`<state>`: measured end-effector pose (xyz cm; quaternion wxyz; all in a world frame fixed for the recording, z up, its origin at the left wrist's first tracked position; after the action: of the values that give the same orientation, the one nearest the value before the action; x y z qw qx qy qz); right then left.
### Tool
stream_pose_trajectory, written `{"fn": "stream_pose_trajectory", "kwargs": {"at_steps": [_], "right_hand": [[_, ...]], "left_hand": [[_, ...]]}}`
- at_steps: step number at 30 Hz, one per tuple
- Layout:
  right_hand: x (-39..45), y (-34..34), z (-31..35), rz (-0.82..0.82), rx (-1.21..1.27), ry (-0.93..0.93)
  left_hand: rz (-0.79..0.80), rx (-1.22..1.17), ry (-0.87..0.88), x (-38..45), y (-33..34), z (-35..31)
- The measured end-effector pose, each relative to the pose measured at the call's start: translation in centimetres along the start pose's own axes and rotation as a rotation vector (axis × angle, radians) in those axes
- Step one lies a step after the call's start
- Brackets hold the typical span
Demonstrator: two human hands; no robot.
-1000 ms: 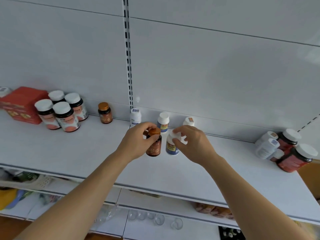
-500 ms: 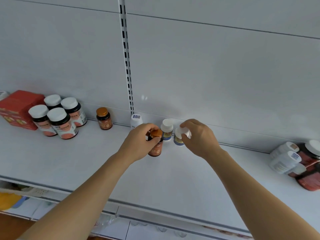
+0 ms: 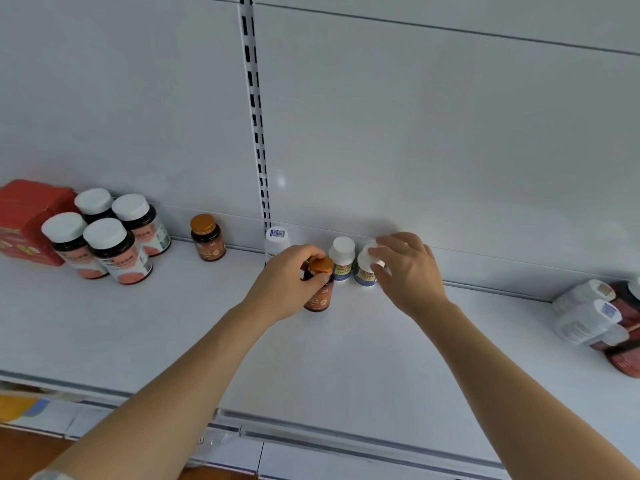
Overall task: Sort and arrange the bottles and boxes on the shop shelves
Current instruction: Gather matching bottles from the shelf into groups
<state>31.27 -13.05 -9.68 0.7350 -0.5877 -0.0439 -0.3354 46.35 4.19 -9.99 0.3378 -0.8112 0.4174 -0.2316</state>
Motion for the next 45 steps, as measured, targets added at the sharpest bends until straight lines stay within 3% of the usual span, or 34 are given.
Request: {"fn": "stream_pose_trajectory", "kwargs": {"at_steps": [16, 27, 38, 45], "right_hand": [[-0.4, 0.6, -0.2, -0.125, -0.111, -0.133], [-0.6, 0.6, -0.2, -0.065, -0.116, -0.114], [-0.8, -1.3, 2.2, -0.155, 0.005, -0.216], [-2.8, -0.1, 4.2, -0.105, 0.048, -0.256]], "left_hand": [[-0.004, -0.015, 0.007, 0.4, 0.1, -0.1], [-0.028, -0.012, -0.003, 0.3, -0.1, -0.4], [-0.088, -0.057, -0.049, -1.2, -2.1, -1.5], [-0.159, -0.053, -0.062, -3.6, -2.6, -1.0]]}}
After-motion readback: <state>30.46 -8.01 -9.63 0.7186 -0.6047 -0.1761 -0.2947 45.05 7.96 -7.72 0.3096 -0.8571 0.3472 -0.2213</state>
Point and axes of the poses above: each hand's wrist, its own x-axis towards the middle knuckle, its own y-axis out of the palm, z = x × y, the point moved 3 cm from there along x, towards the middle knuckle, and after that the axes turned 8 degrees about x, right-handed, at the moved point
